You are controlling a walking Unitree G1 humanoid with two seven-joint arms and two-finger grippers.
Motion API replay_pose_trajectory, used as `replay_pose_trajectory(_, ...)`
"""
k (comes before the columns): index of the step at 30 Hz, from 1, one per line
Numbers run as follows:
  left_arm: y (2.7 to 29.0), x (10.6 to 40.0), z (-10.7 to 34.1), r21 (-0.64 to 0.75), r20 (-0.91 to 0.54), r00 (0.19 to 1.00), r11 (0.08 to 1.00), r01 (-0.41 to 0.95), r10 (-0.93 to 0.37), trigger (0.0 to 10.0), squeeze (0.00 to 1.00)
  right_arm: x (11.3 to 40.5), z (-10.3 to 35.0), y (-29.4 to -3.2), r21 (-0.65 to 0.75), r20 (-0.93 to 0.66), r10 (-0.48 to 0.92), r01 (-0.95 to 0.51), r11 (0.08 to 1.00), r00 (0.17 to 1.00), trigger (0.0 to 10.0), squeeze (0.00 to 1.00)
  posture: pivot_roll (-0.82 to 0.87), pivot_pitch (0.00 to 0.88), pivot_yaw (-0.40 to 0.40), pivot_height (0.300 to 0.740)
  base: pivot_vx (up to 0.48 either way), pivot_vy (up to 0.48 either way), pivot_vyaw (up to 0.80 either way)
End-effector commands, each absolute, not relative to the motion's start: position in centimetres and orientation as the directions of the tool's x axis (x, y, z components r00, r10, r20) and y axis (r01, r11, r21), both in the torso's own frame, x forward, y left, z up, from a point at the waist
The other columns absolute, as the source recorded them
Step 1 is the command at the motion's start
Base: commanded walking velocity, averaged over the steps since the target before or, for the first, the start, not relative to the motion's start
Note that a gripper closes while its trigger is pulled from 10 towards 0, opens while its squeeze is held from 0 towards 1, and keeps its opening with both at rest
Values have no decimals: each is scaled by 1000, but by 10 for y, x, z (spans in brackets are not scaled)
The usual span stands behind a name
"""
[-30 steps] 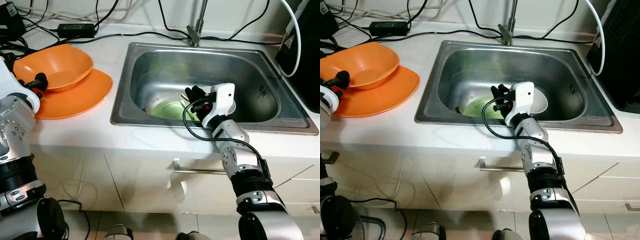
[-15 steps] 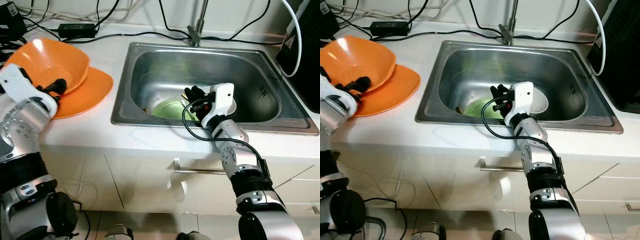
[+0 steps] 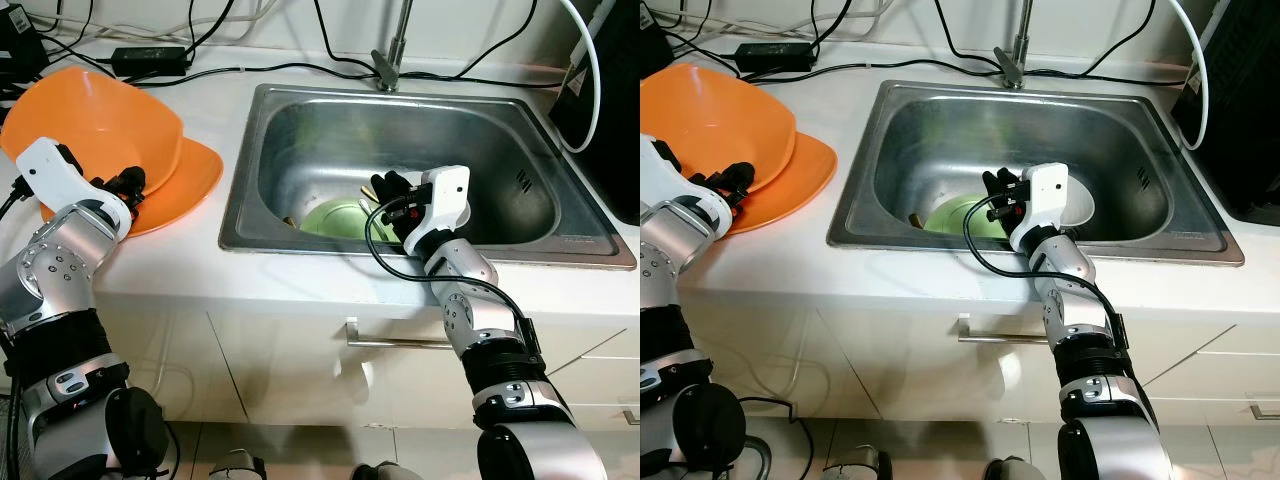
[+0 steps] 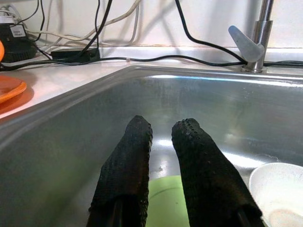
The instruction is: Kitchen organization
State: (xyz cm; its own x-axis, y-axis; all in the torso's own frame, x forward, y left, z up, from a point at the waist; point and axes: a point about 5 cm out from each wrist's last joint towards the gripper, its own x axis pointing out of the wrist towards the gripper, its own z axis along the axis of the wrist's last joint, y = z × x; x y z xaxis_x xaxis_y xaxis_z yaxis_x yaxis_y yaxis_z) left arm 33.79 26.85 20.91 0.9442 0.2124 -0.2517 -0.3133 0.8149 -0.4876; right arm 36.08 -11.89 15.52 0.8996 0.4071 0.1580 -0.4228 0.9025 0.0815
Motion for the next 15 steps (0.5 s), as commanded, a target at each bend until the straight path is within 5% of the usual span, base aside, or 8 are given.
replay_pose_trajectory(1, 268, 337, 207, -478, -259, 938, 813, -331, 230, 0, 0, 361, 158, -121, 88, 163, 400, -417, 905, 902, 10000, 0, 66, 79, -23, 718, 0, 0, 0)
replay_pose_trajectory(15, 268, 336, 222, -415, -198, 943, 849, -326, 266, 0, 0, 362, 156, -118, 93, 153, 406, -422, 902, 901, 10000, 0, 70, 80, -26, 718, 0, 0, 0)
